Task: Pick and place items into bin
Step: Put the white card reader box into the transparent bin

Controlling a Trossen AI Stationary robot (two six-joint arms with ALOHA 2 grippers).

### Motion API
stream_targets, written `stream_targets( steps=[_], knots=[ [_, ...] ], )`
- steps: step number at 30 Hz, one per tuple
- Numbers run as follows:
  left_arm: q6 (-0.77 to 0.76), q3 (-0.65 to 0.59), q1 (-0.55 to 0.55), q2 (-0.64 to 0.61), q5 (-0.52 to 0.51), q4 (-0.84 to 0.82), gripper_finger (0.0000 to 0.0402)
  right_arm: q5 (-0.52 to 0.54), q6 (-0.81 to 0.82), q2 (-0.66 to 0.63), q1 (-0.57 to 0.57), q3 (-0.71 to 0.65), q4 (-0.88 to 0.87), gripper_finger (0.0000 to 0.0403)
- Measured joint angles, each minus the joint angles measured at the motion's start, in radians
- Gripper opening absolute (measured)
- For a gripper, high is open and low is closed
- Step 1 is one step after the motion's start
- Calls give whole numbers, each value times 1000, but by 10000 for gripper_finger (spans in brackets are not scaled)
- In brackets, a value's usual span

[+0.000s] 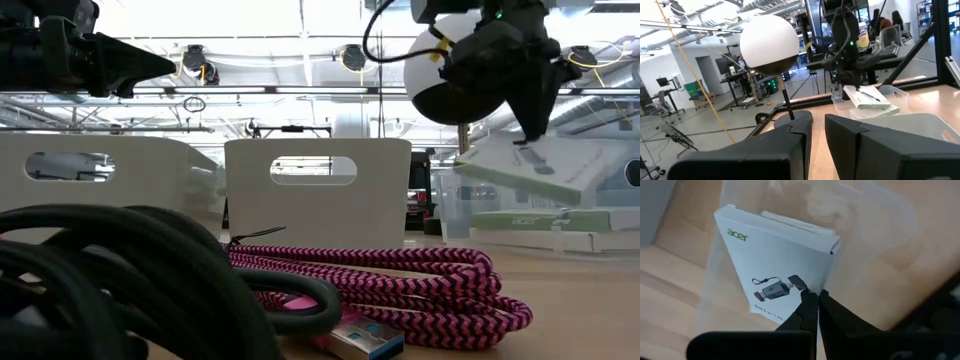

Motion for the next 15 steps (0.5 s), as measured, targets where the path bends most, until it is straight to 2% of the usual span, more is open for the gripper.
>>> stream_targets(
  steps=[5,15],
  knots=[
    [0,0,0,0,0,0,63,-49,9,0,1,-75,71,0],
    [0,0,0,0,0,0,63,-97,10,0,1,-138,86,0]
  ],
)
